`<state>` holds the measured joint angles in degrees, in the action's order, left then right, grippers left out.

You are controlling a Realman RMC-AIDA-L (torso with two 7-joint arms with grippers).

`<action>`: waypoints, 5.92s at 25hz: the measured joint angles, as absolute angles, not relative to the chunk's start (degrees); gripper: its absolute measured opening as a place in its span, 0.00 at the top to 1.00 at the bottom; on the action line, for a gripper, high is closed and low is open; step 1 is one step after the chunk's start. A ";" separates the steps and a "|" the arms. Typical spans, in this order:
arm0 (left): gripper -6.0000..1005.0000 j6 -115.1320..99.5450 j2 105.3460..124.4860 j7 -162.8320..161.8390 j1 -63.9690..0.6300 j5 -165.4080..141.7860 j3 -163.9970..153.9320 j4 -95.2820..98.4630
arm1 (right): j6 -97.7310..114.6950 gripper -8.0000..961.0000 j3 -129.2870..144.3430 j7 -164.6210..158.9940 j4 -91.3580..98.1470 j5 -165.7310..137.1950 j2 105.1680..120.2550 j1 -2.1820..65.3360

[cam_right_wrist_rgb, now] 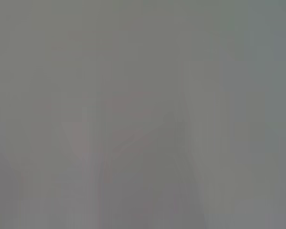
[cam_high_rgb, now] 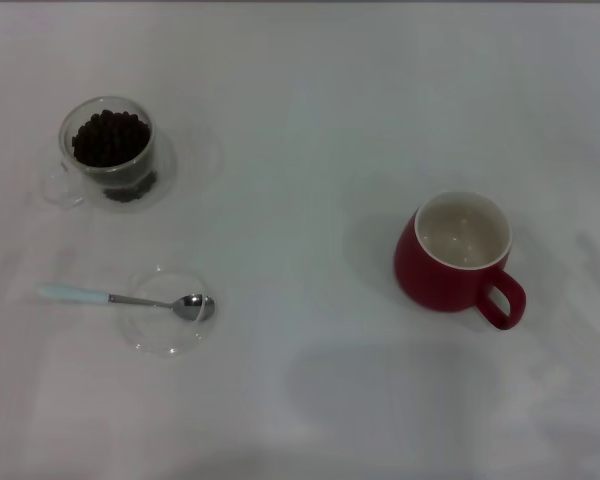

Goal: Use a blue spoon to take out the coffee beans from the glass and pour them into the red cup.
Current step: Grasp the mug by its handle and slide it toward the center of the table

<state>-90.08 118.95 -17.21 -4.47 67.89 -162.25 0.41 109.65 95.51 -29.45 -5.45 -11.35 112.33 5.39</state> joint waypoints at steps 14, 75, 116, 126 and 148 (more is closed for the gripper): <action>0.45 -89.71 118.77 -19.42 -7.89 68.03 -162.25 -0.18 | 98.54 0.35 110.64 -30.66 -7.47 -11.40 115.16 7.26; 0.45 -89.56 118.65 -19.43 -10.46 68.64 -162.25 -0.97 | 88.30 0.83 124.93 -33.80 5.12 -21.61 115.09 12.65; 0.45 -90.15 118.80 -19.42 -9.88 68.02 -162.77 -0.93 | 76.17 0.86 134.71 -40.01 18.19 -20.96 115.09 14.29; 0.45 -90.19 118.64 -19.42 -10.63 68.03 -162.77 -0.97 | 77.30 0.82 133.17 -41.54 14.76 -20.90 114.87 14.65; 0.45 -89.92 118.67 -19.42 -10.62 68.38 -162.35 -1.37 | 83.62 0.39 131.83 -43.37 9.25 -21.13 113.66 16.11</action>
